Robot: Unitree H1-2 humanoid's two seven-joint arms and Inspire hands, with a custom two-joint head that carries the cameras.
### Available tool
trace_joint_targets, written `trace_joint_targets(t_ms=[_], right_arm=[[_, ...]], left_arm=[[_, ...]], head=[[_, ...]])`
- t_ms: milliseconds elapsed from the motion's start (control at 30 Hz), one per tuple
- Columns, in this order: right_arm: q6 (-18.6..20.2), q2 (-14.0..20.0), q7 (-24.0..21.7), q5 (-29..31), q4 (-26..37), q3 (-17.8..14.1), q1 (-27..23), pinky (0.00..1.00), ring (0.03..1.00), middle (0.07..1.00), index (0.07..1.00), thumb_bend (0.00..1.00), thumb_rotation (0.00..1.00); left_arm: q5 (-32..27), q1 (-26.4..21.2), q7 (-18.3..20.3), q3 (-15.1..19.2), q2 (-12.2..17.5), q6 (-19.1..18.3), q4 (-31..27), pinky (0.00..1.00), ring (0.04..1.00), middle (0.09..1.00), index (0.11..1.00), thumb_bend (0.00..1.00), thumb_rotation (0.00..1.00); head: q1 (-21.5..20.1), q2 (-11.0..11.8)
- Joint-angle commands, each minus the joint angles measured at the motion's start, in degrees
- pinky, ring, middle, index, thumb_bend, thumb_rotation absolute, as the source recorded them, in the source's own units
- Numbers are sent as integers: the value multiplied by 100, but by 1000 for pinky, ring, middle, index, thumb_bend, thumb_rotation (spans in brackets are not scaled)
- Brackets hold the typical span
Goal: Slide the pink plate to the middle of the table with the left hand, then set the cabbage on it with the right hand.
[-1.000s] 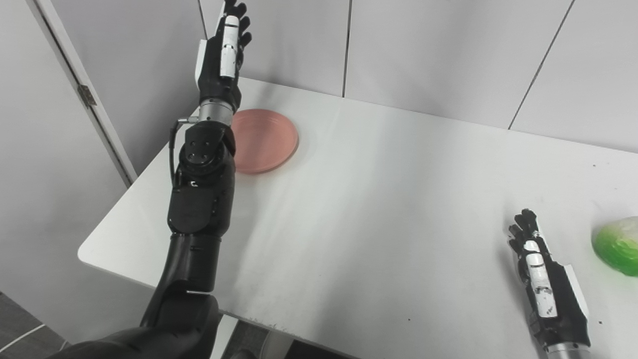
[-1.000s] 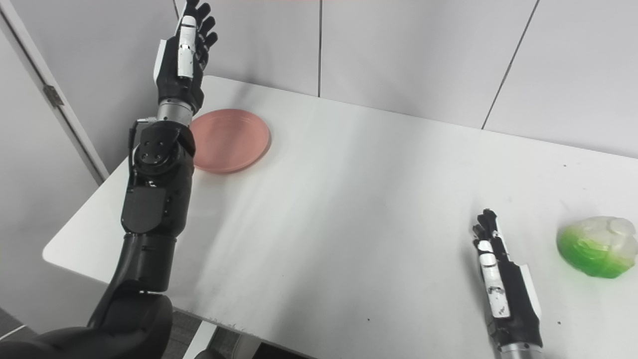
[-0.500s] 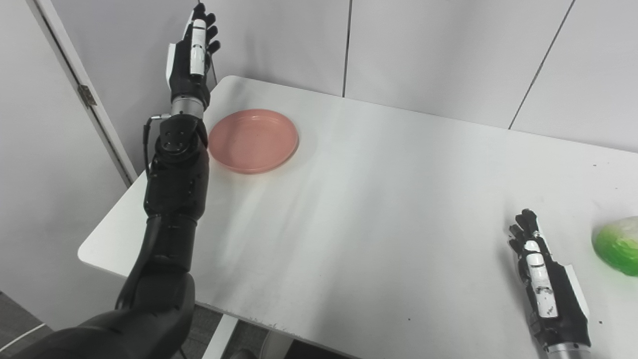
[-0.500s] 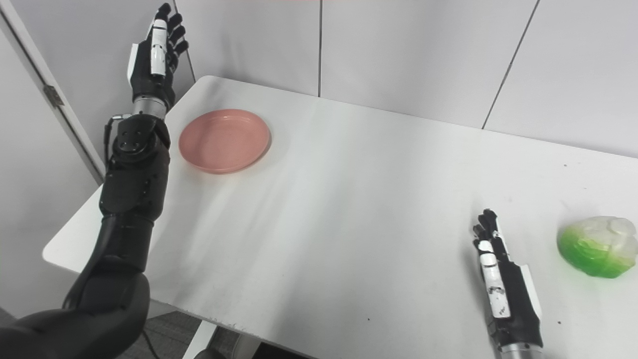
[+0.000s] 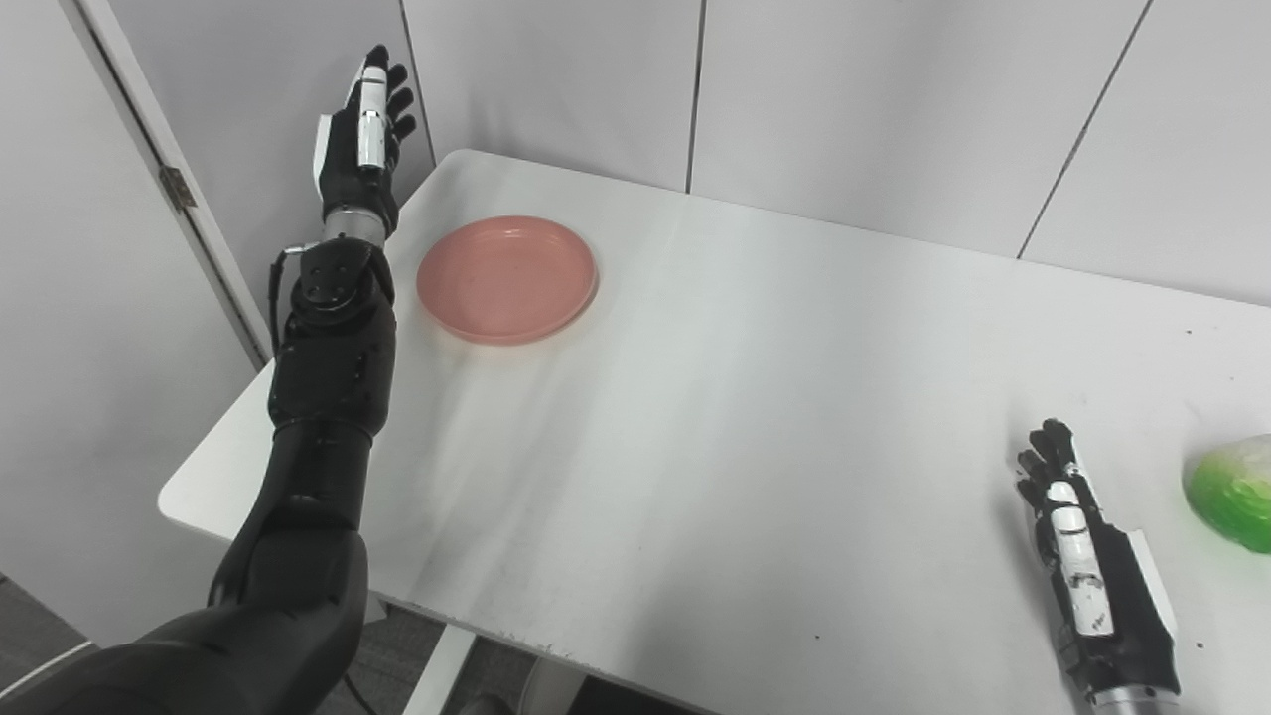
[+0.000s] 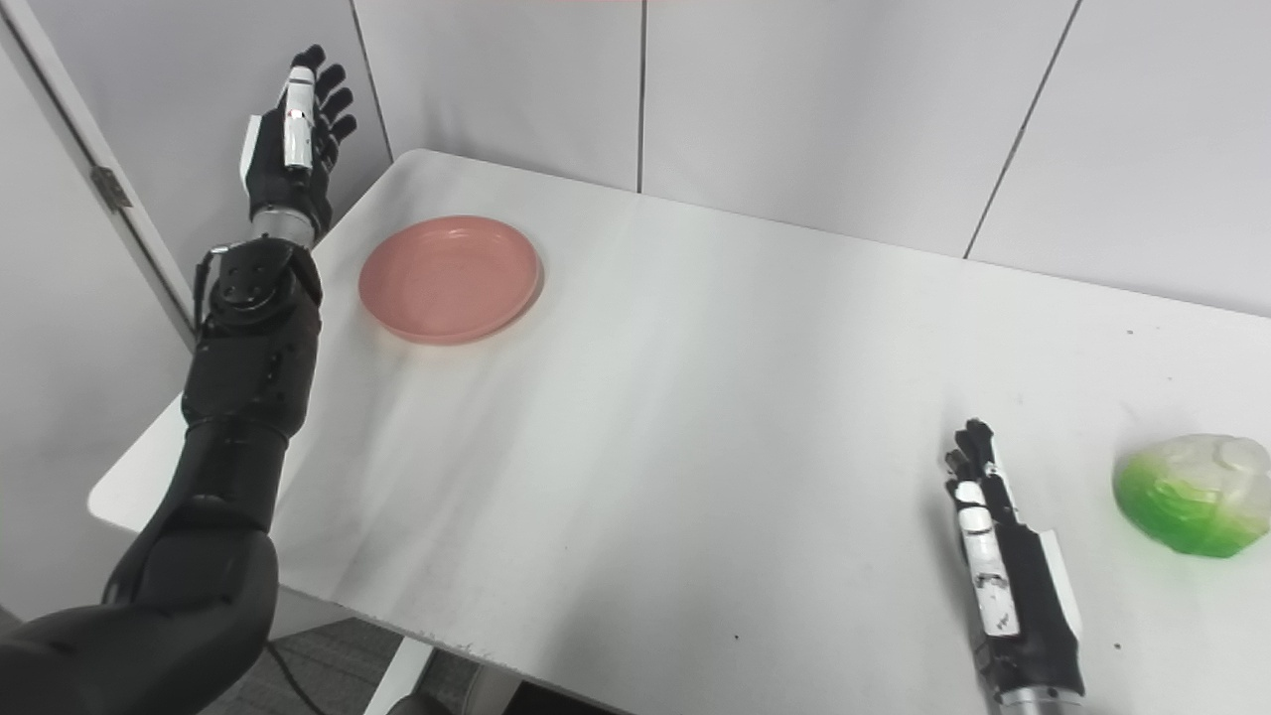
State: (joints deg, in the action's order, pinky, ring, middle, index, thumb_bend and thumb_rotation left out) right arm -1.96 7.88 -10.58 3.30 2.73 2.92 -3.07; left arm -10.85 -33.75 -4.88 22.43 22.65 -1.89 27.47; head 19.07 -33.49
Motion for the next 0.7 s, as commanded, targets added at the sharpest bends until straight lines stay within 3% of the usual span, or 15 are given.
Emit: trace_joint_targets(t_ms=[0,667], right_arm=[[15,15,17,14,61,-33,-24,1000,986,990,1000,179,1000],[92,14,33,20,180,-43,21,1000,983,988,1000,176,1000]], left_arm=[[-40,-210,6,25,200,226,-6,903,919,917,906,468,1000],[-148,-84,-22,129,223,296,835,937,926,907,899,454,1000]], head=[[8,-7],[5,-73]])
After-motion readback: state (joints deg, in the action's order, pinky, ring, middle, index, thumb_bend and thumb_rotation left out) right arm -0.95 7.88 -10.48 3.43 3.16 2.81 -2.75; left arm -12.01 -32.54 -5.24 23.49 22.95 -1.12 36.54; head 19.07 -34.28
